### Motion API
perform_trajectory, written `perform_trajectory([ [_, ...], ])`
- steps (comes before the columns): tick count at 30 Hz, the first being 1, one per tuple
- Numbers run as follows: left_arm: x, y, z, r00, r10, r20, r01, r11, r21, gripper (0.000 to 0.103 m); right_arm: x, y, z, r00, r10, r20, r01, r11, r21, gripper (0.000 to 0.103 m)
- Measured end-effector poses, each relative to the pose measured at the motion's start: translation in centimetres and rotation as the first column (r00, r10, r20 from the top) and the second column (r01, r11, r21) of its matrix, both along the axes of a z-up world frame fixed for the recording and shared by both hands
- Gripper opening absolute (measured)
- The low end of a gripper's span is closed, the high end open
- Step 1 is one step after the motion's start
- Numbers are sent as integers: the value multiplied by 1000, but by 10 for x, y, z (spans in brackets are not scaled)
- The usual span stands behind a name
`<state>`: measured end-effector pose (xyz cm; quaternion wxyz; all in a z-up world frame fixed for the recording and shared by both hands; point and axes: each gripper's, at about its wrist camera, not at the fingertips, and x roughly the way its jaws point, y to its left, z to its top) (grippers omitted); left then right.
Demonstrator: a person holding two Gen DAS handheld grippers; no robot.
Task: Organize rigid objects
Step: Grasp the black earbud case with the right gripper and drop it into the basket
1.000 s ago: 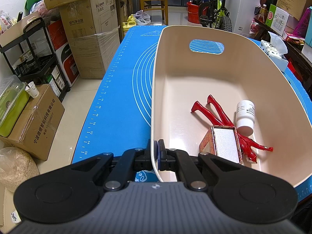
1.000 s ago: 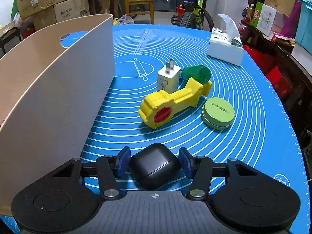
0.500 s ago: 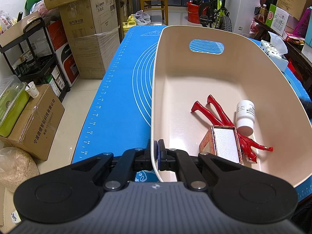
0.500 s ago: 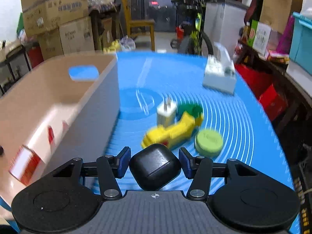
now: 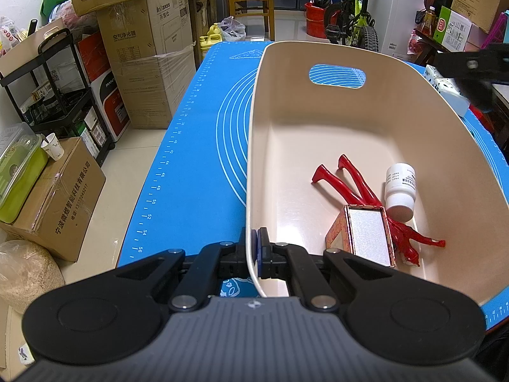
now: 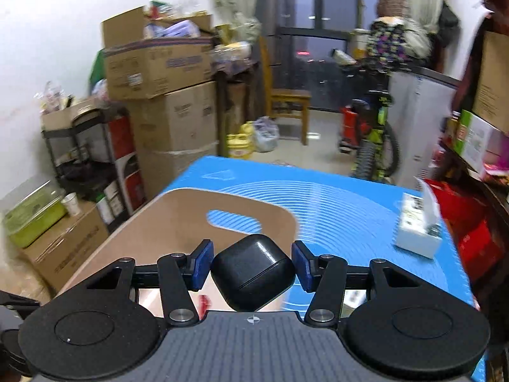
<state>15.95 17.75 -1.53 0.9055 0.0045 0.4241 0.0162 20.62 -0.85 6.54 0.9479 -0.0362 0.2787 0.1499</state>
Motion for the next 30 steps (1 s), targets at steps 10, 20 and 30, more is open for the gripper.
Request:
perform_trajectory([
  [10,0,0,0,1000,0,0,0,1000,0,5,8,65,-29,980,131,-148,-145,986,-88,58],
  [20,0,0,0,1000,1,0,-1,1000,0,5,11,85,-64,938,141,-316,-198,968,-155,58],
  [30,0,-1,0,1000,1,0,-1,1000,0,5,12,72,-55,944,149,-294,-184,978,-93,69],
])
